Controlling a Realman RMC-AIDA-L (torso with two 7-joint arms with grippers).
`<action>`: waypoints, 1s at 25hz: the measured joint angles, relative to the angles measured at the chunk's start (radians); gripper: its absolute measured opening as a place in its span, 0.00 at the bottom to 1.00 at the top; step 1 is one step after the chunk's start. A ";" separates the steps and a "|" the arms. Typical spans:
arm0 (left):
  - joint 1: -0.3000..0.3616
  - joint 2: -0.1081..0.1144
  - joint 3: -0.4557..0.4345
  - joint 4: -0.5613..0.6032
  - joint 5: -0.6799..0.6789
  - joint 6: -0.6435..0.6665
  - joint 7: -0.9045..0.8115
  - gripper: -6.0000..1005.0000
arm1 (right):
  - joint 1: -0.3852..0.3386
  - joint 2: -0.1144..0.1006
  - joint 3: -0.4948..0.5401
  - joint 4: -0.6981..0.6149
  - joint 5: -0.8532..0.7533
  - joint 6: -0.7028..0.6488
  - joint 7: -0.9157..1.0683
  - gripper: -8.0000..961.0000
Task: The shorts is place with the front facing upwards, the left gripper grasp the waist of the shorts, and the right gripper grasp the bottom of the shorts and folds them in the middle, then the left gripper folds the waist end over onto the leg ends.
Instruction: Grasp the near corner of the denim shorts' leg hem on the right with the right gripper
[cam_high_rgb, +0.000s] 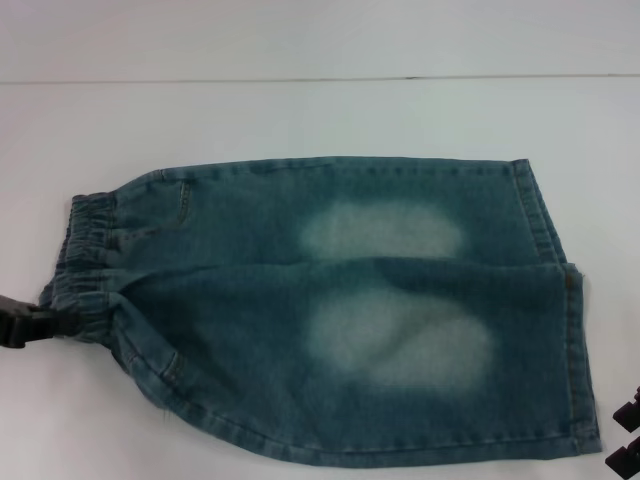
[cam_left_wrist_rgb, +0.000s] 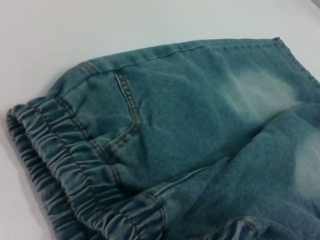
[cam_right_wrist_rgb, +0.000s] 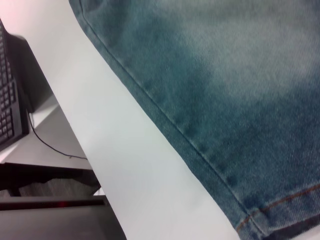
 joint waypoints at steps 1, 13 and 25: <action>0.001 0.001 0.000 0.000 0.000 0.000 0.000 0.03 | 0.002 0.001 -0.002 0.002 -0.006 0.002 0.001 0.89; 0.006 0.000 0.000 -0.016 0.000 -0.006 0.000 0.03 | 0.012 0.016 -0.038 0.036 -0.012 0.045 0.021 0.89; 0.007 0.000 0.001 -0.040 -0.001 -0.018 0.004 0.03 | 0.028 0.029 -0.035 0.045 -0.007 0.074 0.020 0.89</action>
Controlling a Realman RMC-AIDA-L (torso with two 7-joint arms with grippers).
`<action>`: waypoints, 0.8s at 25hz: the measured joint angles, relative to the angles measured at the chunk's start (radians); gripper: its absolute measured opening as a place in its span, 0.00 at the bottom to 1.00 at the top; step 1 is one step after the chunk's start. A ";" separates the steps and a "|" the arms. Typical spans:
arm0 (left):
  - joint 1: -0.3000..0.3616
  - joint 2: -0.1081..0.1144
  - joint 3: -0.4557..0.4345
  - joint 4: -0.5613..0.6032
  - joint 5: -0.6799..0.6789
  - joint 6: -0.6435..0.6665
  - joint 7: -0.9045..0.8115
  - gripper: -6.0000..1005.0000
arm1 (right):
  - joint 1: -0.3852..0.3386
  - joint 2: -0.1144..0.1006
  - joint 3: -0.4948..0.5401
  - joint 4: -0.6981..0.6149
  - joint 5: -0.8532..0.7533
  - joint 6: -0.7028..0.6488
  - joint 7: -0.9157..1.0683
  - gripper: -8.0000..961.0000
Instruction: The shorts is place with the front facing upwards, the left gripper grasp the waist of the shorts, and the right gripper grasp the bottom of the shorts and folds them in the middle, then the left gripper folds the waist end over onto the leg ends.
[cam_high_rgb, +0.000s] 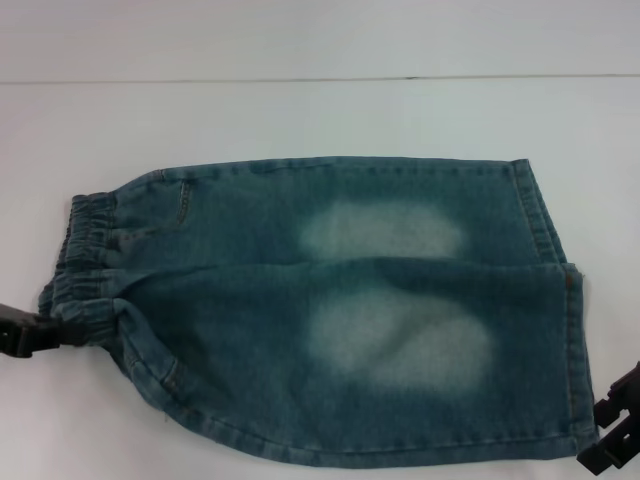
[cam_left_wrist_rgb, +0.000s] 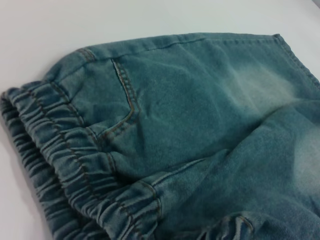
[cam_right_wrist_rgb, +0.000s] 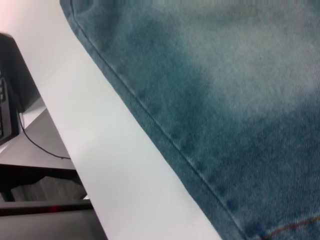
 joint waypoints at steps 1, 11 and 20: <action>0.000 0.000 0.001 -0.006 0.000 -0.003 0.000 0.03 | 0.001 0.002 0.002 0.000 0.001 0.003 -0.001 0.89; -0.002 0.003 0.006 -0.029 0.003 -0.012 0.002 0.03 | 0.006 0.010 -0.002 0.001 0.038 0.009 -0.045 0.83; 0.000 0.000 0.005 -0.029 0.000 -0.012 0.005 0.03 | 0.006 0.011 -0.005 0.016 0.034 0.032 -0.045 0.43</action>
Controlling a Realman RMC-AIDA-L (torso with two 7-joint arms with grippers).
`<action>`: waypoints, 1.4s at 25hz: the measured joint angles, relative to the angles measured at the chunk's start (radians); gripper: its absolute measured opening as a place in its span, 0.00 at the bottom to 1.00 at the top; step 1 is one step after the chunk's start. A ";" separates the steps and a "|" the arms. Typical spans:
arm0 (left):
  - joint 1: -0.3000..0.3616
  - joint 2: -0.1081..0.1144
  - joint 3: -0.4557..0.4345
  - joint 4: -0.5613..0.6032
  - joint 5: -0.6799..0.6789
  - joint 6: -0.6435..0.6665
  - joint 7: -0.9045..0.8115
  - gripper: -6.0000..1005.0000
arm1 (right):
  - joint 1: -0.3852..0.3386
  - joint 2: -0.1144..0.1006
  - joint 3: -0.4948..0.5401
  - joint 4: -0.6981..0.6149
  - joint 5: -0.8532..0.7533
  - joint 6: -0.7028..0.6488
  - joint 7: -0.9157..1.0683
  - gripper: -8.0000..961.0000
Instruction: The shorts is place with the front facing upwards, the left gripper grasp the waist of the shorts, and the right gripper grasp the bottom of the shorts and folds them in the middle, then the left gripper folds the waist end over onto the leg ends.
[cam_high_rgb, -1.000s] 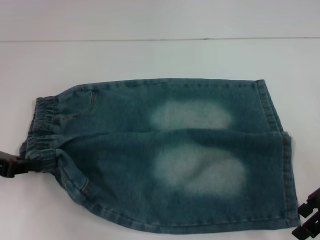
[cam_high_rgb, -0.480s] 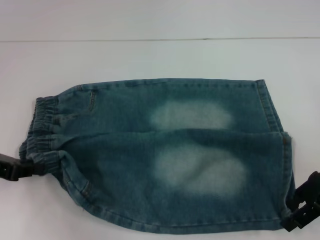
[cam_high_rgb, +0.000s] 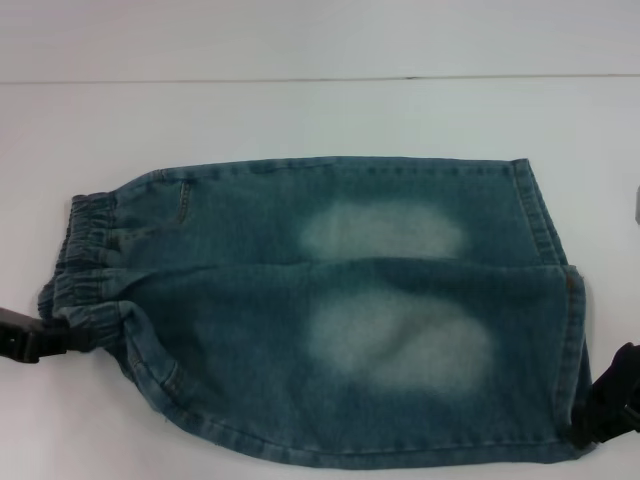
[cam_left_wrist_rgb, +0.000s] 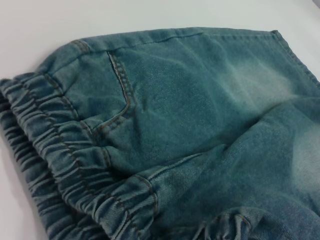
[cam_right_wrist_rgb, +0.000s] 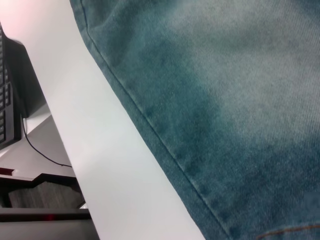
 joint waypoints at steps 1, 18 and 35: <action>0.000 0.000 0.000 -0.002 0.000 0.000 0.000 0.03 | 0.000 0.000 -0.001 0.007 0.000 0.007 0.000 0.39; -0.010 -0.002 -0.027 -0.011 0.000 -0.004 -0.008 0.03 | -0.008 -0.009 0.035 0.027 0.011 0.026 -0.023 0.03; -0.027 0.010 -0.136 -0.049 -0.075 -0.083 -0.065 0.04 | -0.123 -0.085 0.295 0.209 0.335 0.138 -0.224 0.04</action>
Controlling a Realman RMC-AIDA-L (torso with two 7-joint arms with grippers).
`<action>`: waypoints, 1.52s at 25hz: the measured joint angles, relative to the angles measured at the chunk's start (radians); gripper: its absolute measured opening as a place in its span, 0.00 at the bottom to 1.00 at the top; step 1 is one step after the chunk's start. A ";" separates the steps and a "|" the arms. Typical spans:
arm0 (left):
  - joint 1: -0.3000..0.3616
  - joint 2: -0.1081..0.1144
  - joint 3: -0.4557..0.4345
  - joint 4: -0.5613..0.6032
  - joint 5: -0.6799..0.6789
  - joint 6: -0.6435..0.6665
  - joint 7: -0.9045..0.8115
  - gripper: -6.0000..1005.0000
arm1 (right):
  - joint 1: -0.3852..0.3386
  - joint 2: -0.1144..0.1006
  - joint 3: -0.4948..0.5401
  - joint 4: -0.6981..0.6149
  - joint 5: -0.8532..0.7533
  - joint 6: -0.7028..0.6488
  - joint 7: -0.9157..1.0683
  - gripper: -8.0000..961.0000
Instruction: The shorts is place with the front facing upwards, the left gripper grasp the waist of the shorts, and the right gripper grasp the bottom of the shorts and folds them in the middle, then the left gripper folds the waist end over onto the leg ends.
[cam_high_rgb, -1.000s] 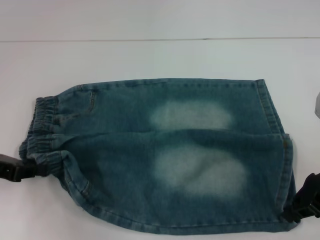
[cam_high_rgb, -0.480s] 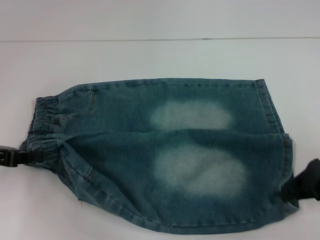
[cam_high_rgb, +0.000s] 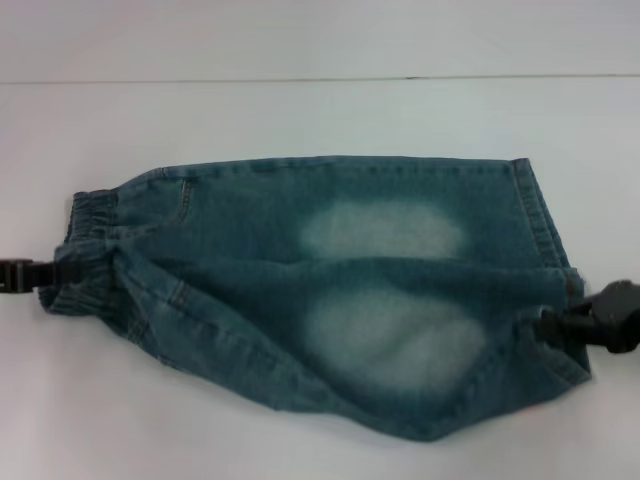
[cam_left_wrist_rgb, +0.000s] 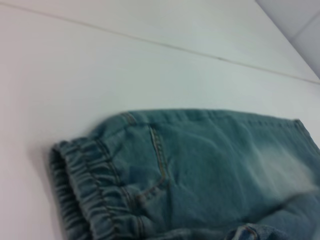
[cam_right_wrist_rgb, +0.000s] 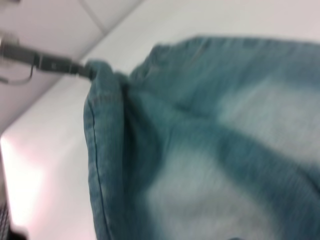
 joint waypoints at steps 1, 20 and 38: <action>0.000 -0.001 -0.001 0.000 -0.005 -0.015 -0.006 0.04 | -0.008 0.000 0.009 0.002 0.021 0.007 -0.004 0.04; 0.029 -0.059 0.003 -0.001 -0.189 -0.172 0.007 0.04 | -0.062 0.034 0.104 0.132 0.292 0.219 -0.154 0.05; -0.020 -0.064 0.007 -0.081 -0.254 -0.348 0.002 0.04 | -0.050 0.044 0.113 0.148 0.529 0.381 -0.176 0.06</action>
